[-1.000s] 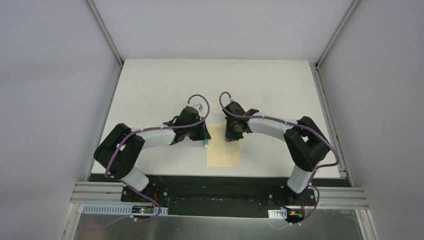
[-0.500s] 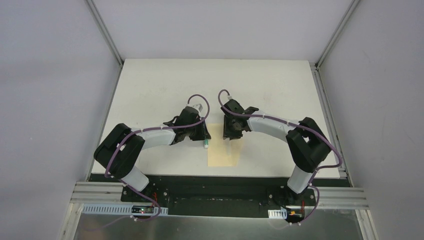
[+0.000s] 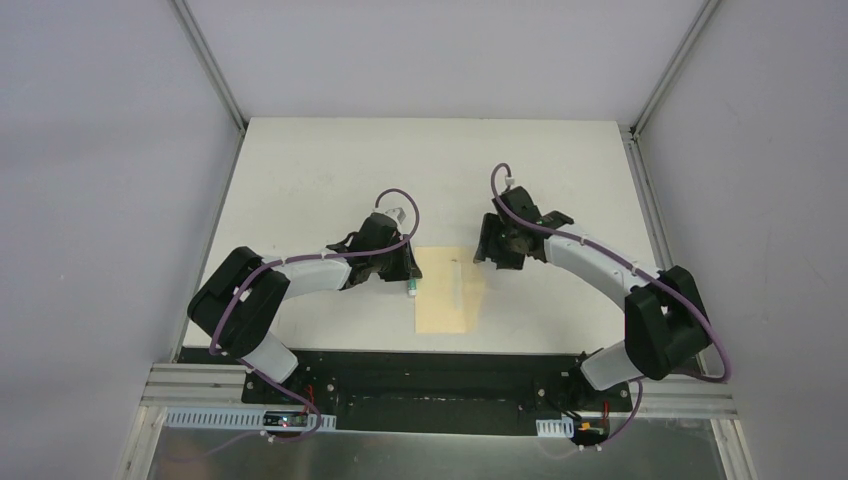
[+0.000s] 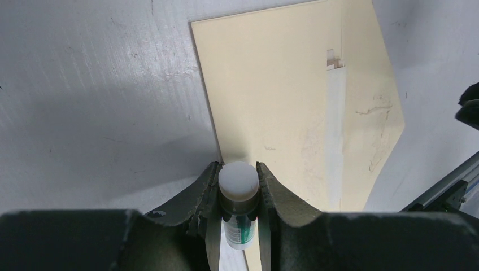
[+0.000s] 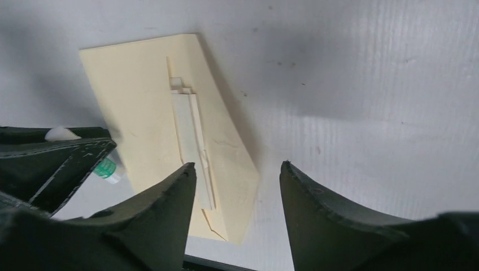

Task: Place the letter into the envelope and seal it
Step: Seal the envelope flap on the envelope.

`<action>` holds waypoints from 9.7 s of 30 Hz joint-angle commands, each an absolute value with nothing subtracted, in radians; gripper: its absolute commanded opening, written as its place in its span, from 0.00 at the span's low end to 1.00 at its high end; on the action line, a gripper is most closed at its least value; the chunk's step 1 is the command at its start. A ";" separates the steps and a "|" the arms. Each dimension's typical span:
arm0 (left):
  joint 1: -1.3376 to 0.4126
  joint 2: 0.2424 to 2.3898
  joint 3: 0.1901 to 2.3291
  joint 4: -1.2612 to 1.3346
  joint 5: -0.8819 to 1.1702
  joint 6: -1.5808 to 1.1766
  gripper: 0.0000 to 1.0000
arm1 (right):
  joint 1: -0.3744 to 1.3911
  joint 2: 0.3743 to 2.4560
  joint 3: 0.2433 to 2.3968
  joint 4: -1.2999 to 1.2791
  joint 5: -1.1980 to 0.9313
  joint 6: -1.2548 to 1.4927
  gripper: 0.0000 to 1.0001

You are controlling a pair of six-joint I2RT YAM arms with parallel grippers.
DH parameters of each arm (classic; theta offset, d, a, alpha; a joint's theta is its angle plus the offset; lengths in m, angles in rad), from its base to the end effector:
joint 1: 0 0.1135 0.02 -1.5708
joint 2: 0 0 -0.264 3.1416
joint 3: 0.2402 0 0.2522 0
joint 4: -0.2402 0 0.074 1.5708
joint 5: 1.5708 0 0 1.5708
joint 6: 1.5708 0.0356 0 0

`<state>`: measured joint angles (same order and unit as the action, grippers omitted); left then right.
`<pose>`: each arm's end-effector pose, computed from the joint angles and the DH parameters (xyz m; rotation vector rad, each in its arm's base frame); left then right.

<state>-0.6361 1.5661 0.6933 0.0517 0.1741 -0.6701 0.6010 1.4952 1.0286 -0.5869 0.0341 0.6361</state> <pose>0.2348 -0.1811 0.1486 0.0440 2.5376 -0.7822 0.2481 0.1686 0.2249 0.0591 2.6757 0.3734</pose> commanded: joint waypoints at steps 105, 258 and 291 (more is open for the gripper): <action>-0.653 1.676 0.807 0.051 0.245 -0.660 0.00 | 0.673 1.712 0.736 0.049 -0.211 0.921 0.00; -0.795 1.384 0.635 0.031 -0.165 -0.833 0.00 | 0.777 1.837 1.077 -0.404 -0.026 0.692 0.07; -0.588 1.517 0.465 0.571 0.189 -0.845 0.00 | 0.753 1.805 1.026 -0.320 -0.147 0.696 0.06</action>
<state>-0.6258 1.5520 0.4877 0.5888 0.0875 -0.7460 0.7601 1.7977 1.0504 -0.3191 -0.1776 0.7063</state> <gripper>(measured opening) 0.239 0.064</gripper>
